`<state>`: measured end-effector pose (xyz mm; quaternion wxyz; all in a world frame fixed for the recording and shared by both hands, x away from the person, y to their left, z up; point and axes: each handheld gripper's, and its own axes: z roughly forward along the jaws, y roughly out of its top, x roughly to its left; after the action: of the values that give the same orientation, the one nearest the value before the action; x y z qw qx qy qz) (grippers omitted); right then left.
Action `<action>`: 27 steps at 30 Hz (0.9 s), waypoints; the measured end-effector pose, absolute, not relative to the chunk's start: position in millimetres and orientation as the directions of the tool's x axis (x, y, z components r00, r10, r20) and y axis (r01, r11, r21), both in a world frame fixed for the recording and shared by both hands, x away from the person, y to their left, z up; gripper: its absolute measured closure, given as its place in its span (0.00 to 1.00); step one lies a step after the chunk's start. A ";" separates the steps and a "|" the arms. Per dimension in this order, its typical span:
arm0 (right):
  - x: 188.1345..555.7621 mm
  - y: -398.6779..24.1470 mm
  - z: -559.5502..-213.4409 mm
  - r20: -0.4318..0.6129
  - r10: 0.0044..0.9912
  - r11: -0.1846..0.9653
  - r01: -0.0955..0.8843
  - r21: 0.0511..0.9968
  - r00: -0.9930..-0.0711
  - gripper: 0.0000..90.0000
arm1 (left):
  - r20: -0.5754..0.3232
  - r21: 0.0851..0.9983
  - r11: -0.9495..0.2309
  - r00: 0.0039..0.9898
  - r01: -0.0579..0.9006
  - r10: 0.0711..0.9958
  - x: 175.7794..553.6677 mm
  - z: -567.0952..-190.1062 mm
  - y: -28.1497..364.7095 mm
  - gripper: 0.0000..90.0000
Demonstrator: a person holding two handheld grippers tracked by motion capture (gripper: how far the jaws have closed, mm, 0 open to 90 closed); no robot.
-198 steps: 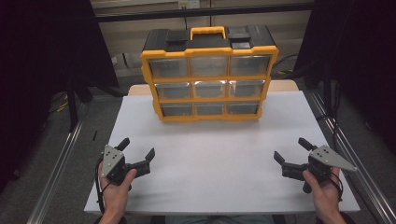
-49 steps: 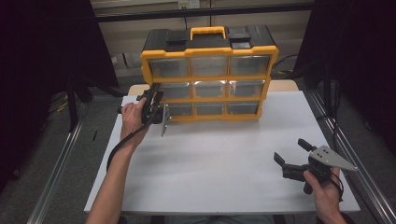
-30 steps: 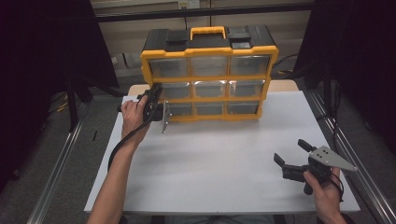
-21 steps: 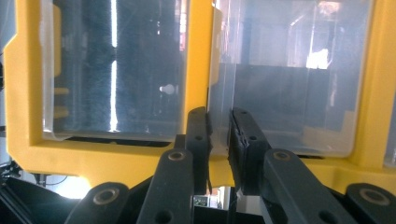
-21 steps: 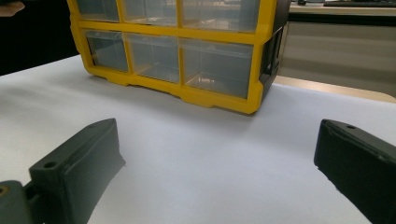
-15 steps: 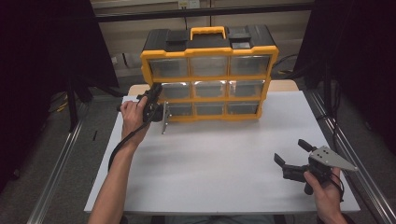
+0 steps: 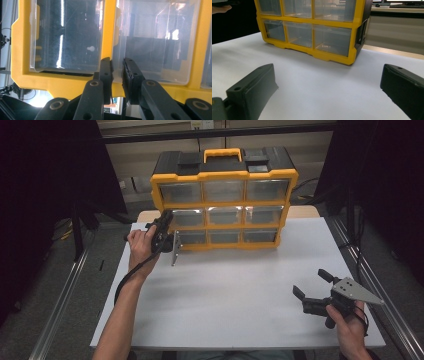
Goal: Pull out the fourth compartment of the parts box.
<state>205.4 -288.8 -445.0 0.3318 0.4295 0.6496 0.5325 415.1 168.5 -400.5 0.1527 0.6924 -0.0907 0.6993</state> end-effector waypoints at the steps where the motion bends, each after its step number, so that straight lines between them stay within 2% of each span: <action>1: 205.5 -288.8 -445.1 0.031 0.913 0.059 0.205 0.977 -0.407 0.00 | 0.997 0.073 -0.942 -0.001 -0.327 0.077 413.7 -400.0 168.7 0.88; 18: 206.2 -288.6 -447.2 0.028 0.908 0.066 0.209 0.976 -0.418 0.00 | 0.998 0.051 -0.940 -0.006 -0.338 0.056 407.7 -399.6 170.2 0.88; 27: 208.1 -289.8 -449.6 0.056 0.907 0.034 0.204 0.978 -0.417 0.00 | 0.999 0.038 -0.934 -0.014 -0.354 0.046 404.8 -399.1 170.3 0.88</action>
<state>208.1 -289.8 -449.6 0.3230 0.4327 0.6422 0.5441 404.8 170.3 -399.1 0.1423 0.6875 -0.1121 0.7032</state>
